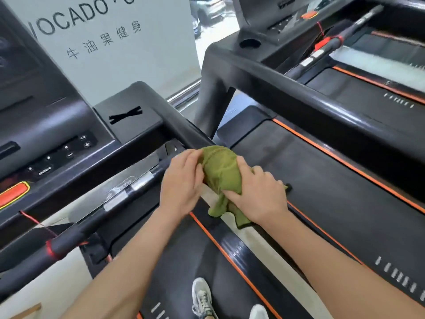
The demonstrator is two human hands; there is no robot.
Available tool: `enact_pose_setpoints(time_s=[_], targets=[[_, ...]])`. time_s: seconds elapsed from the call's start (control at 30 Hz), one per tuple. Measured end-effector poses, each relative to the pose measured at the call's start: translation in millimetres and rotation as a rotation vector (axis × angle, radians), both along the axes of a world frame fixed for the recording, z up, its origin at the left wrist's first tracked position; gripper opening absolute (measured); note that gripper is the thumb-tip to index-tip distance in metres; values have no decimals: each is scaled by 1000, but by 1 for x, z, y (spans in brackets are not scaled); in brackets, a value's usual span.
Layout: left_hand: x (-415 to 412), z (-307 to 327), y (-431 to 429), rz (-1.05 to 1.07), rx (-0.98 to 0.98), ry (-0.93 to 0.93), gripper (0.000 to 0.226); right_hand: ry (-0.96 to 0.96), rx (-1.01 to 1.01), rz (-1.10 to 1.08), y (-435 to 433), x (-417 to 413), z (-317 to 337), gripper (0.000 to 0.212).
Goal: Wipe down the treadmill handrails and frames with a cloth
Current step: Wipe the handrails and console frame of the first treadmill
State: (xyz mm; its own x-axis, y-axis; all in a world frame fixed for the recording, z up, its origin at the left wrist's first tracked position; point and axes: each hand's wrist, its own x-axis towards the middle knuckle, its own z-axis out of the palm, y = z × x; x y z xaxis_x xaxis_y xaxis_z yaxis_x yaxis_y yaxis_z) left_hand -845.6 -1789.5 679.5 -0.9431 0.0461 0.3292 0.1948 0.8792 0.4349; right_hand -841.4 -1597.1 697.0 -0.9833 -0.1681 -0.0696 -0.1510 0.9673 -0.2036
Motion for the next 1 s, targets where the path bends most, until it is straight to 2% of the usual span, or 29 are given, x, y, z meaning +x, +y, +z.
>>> enact_pose_setpoints(time_s=[0.07, 0.1, 0.13, 0.17, 0.27, 0.33, 0.47, 0.53, 0.57, 0.63, 0.73, 0.8, 0.87, 0.93, 1.0], targets=[[-11, 3, -37, 303, -187, -85, 44, 0, -42, -8, -22, -24, 0, 83], [-15, 5, -52, 398, -257, -220, 46, -3, -61, -4, -36, -38, -1, 82], [-19, 7, -63, 428, -318, -352, 47, -6, -75, 2, -50, -52, -1, 80], [-20, 4, -70, 404, -397, -400, 47, -9, -89, 9, -65, -67, -1, 78], [-19, 2, -75, 280, -562, -369, 31, -6, -106, 53, -107, -107, 1, 74], [-19, 5, -72, 343, -510, -367, 23, -23, -104, 66, -128, -129, 3, 73], [-20, 9, -74, 303, -422, -180, 37, -41, -145, 48, -168, -172, 4, 68], [-19, 14, -72, 307, -450, -252, 26, -78, -167, 51, -180, -183, 7, 66], [-20, 12, -71, 356, -418, -274, 28, -99, -167, 66, -181, -182, 9, 66], [-19, 2, -76, 418, -392, -292, 41, -98, -160, 93, -164, -166, 10, 65], [-17, 0, -76, 347, -493, -243, 23, -97, -125, 70, -98, -106, 9, 64], [-14, 0, -77, 285, -527, -294, 6, -172, -90, 12, -49, -61, 11, 63], [-13, 4, -78, 321, -519, -326, 21, -247, -46, -66, -22, -41, 14, 64], [-12, 3, -77, 336, -502, -279, 25, -283, -53, -117, -27, -50, 16, 68], [-13, 5, -75, 330, -486, -297, 18, -237, -119, -90, -59, -77, 15, 73]])
